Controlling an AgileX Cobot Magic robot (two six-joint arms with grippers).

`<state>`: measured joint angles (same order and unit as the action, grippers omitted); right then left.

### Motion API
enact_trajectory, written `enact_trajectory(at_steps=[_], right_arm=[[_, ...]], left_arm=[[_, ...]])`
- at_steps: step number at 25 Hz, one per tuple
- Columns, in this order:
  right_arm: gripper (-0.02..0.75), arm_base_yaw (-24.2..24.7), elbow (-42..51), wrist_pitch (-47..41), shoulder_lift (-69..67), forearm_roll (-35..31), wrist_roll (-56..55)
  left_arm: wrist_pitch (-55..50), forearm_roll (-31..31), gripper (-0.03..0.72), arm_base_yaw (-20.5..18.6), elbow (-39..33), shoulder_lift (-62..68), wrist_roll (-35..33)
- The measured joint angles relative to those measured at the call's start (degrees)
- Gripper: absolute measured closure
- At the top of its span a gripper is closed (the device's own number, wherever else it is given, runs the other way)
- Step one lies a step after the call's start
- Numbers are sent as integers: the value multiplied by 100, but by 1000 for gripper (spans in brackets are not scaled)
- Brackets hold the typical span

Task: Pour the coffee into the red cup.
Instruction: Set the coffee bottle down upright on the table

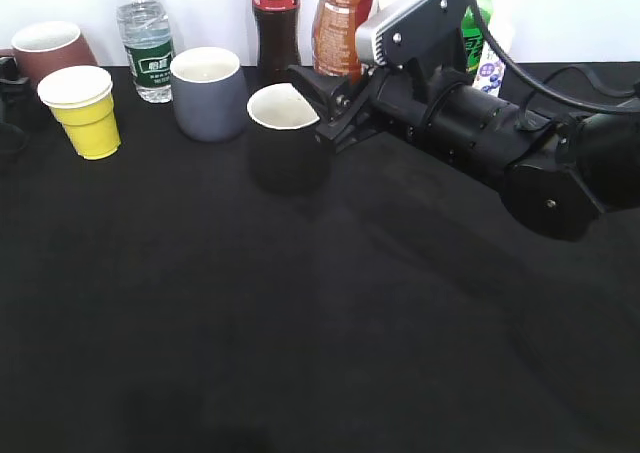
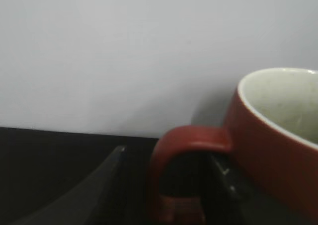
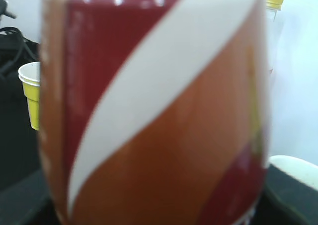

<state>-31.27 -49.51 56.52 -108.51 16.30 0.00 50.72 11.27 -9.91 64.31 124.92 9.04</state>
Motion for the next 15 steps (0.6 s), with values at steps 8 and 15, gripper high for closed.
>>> enact_trajectory(at_steps=[8,15], right_arm=[[204,0,0,-243,136,0,-211],[204,37,1147,-663,1358,-1042,36]], left_arm=[[66,18,333,5,-2037,-1561,-370],[-586,28,333,285,-3244,-4003,-375]])
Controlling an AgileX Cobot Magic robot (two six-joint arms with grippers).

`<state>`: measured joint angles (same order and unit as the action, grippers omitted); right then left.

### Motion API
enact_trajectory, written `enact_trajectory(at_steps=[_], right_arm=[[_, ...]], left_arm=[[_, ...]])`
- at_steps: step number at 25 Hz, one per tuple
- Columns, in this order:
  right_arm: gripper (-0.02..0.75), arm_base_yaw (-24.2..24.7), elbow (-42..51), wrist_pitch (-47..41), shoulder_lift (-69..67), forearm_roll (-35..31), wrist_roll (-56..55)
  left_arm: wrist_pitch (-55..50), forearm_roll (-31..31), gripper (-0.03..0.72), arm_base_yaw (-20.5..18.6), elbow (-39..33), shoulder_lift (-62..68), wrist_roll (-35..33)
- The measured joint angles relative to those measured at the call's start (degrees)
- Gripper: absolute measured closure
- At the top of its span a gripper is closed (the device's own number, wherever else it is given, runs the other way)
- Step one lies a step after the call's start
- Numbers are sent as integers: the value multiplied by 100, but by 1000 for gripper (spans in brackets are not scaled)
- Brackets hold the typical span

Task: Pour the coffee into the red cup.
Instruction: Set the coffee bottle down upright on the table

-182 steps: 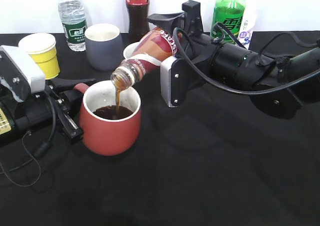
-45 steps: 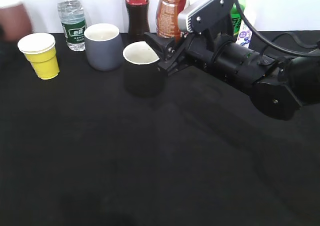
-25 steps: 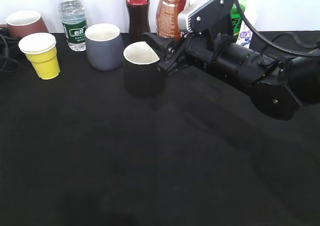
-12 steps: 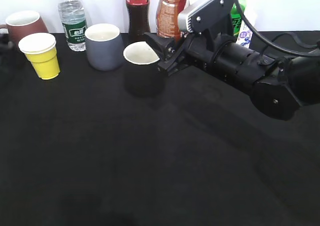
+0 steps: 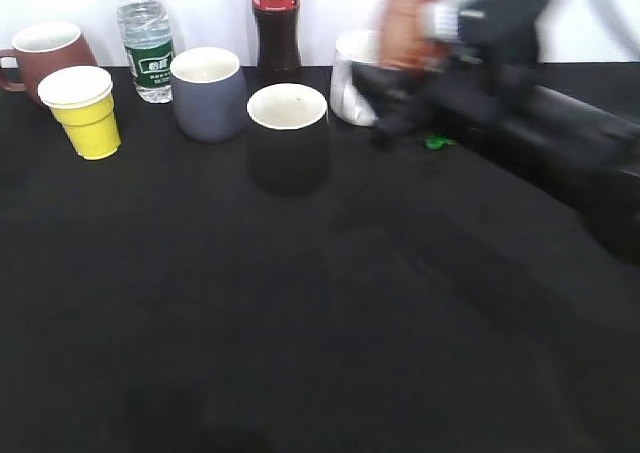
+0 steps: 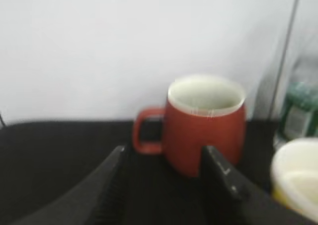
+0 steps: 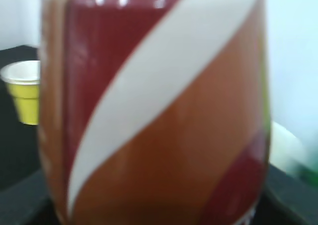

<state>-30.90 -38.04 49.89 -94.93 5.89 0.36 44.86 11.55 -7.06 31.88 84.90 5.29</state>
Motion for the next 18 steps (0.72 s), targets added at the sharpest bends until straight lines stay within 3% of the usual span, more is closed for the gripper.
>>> enact_trajectory(at_steps=[3,7,9,12,18], right_arm=[[204,574,812,-26,706,-693,250],[204,2127,1074,-42,914,-847,267],[204,2584,1074,-36,914,-961,280],[204,2665,857,328,379,-992,357],[204,2665,-772,410,-1750,-991,379]], left_arm=[[-476,13,333,519,0,-455,-5],[-647,18,333,1087,0,-498,-5],[-654,18,333,1257,0,-498,-5],[-654,24,333,1320,0,-498,-5],[-654,24,333,1320,0,-498,-5]])
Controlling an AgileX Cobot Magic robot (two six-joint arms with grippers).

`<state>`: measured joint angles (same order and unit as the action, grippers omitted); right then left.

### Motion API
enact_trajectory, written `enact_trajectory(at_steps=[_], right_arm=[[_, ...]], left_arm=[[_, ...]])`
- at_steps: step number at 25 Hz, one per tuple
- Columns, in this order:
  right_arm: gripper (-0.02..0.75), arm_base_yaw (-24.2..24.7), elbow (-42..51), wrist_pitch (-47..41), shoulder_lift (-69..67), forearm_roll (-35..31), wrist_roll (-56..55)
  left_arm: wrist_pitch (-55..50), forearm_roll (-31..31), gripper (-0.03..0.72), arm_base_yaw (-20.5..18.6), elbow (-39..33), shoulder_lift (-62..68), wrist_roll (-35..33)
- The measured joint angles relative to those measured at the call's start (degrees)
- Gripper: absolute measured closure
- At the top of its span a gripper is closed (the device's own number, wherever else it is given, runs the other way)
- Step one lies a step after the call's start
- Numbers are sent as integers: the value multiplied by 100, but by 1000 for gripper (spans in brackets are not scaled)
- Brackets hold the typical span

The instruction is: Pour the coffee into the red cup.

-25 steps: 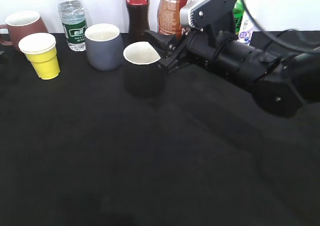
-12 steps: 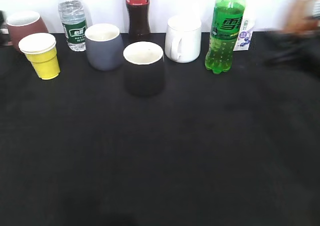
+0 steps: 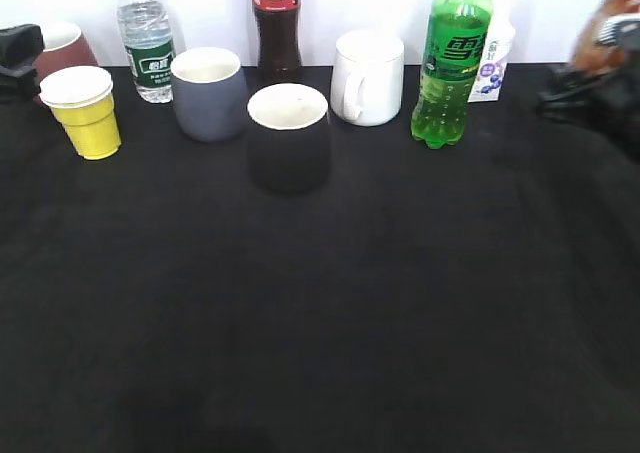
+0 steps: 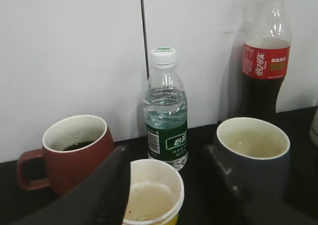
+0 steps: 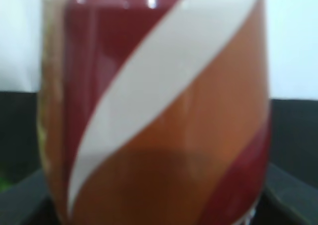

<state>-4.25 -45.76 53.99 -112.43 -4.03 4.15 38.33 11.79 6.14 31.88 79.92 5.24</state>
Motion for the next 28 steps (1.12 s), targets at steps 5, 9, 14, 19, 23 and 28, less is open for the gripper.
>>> enact_trajectory(at_steps=[5,9,14,19,23,28], right_arm=[[204,0,-1017,0,-1110,0,0],[204,0,-1553,0,-1606,0,0],[158,7,-1582,-19,-1667,-10,0],[134,7,-1577,-265,-1590,-37,0],[131,7,-947,-170,-1288,-42,0],[131,7,-12,257,-823,-48,5]], left_arm=[[-1,0,333,0,0,0,0],[-1,0,340,0,0,0,0],[-1,0,346,0,0,0,0],[-1,0,347,0,0,0,19],[-6,0,347,0,0,0,36],[-6,0,347,0,0,0,40]])
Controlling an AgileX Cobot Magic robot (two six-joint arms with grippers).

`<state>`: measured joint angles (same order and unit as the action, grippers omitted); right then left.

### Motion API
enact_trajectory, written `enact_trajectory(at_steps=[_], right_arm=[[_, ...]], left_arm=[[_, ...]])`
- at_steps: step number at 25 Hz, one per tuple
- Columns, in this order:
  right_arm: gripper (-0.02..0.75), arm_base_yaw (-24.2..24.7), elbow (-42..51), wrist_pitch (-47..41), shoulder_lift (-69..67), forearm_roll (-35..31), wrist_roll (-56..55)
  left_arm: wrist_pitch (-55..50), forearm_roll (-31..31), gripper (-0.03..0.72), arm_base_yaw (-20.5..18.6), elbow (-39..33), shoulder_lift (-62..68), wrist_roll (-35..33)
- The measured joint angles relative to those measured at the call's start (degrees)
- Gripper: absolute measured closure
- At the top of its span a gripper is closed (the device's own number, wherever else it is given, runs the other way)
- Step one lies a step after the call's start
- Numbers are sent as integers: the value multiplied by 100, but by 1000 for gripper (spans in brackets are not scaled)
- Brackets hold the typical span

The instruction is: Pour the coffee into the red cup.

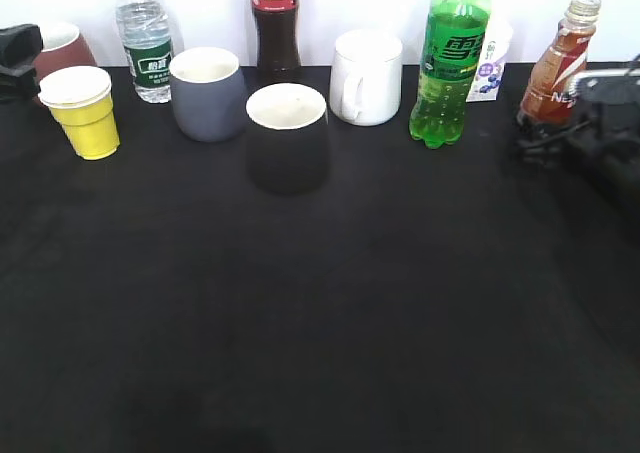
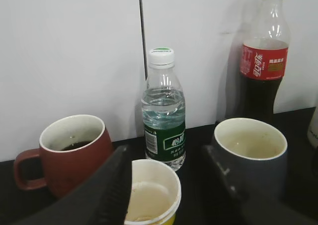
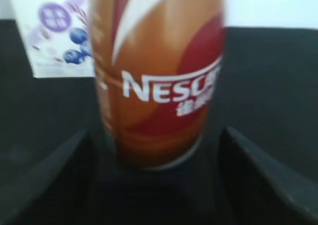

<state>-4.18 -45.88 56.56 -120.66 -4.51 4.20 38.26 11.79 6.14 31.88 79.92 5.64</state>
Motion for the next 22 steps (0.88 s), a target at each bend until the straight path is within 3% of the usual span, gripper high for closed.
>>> enact_trajectory(at_steps=[3,7,11,13,17,22], right_arm=[[141,0,123,-781,1012,31,0],[148,0,108,-4441,2475,358,-86],[171,-110,-508,-8463,2848,310,-96],[178,-110,-904,-9778,2889,254,-96],[180,-110,-1305,-10700,3696,-126,-104],[181,-110,-1312,-11696,5207,-142,-104]], left_arm=[[-724,6,347,0,33,-354,0],[-3776,-144,347,0,512,-602,0],[-6939,-1179,347,0,1088,-602,6],[-8152,-1489,347,0,1266,-614,13],[-10233,-1863,347,0,1308,-745,14],[-10771,-1932,347,0,1308,-2641,-8]])
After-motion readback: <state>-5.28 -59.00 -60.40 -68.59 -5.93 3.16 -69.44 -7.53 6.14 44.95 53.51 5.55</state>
